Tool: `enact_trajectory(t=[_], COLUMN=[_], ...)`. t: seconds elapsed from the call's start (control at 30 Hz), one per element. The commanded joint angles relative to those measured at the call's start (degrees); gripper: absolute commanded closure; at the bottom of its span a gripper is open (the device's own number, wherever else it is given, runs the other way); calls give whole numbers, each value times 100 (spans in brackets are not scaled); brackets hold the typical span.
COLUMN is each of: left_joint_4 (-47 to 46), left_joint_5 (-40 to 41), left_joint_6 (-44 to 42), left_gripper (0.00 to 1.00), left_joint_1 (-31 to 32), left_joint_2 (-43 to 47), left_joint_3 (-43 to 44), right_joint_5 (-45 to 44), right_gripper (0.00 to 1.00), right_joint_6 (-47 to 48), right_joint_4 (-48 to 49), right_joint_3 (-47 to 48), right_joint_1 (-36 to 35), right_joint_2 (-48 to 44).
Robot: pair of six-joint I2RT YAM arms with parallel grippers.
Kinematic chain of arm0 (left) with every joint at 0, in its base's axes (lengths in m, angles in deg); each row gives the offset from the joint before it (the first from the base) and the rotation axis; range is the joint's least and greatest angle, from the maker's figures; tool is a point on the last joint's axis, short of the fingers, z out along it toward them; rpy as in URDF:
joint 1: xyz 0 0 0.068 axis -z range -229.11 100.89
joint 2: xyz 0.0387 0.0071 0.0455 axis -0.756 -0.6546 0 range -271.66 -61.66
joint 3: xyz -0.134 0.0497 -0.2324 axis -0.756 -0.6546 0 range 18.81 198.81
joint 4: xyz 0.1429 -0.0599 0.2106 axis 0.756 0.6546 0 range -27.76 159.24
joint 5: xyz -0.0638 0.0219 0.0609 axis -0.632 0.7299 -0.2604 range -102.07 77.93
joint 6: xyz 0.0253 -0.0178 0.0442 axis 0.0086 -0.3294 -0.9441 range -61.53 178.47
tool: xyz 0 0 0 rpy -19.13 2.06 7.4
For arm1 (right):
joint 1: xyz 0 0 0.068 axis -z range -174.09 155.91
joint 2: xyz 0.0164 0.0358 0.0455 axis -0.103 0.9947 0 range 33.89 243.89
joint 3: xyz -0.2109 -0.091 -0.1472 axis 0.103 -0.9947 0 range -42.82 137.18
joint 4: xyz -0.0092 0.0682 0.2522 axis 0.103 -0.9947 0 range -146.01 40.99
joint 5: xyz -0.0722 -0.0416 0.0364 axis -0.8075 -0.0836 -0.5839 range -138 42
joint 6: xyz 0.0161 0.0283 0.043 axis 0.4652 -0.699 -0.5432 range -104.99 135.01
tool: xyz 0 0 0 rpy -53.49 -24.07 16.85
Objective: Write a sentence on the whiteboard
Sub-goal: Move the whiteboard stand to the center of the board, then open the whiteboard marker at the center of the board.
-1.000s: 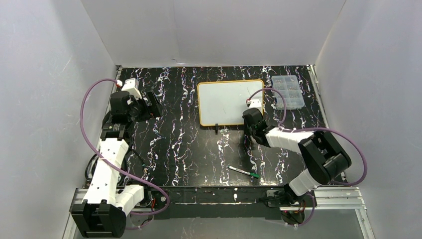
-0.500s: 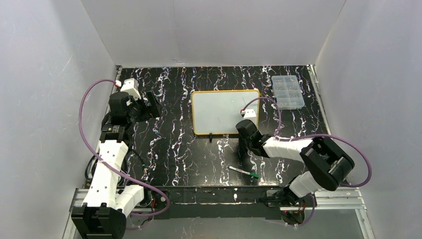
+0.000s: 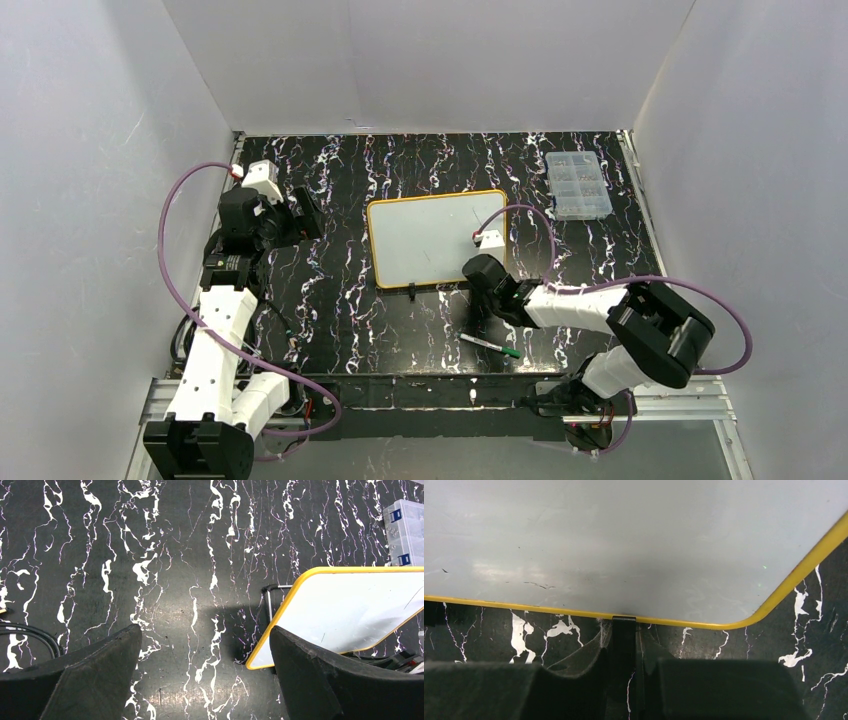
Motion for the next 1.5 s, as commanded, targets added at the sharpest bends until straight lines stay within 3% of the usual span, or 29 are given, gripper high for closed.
enact_trajectory(t=[0.0,0.07,0.13,0.57,0.9,1.47], left_joint_4=[43,56,87,181,183,192], left_joint_5=[0,0,-7,-75,-82,-88], left_joint_6=[-9,-8,0,51,45,45], left_gripper=[2,2,2,2,2,2], left_joint_1=[-16,-16,-15,-14,-14,-14], left_joint_2=[137,140,152,149,121,49], left_joint_3=[-65,-81,-106,-208,-197,-188], right_joint_5=[162,157,150,1040,1365,1224], right_gripper=[88,71,63,42,33,31], right_joint_6=[-340,-403,-449,-673,-365,166], right_joint_4=[-204,-343,-481,-2220,-3353,-3135], right_joint_3=[-170,-197,-264,-531,-206,250], right_joint_1=[-108,-133,-162,-283,-487,-1243], right_joint_2=[-181,-322,-550,-2300,-2823,-1566])
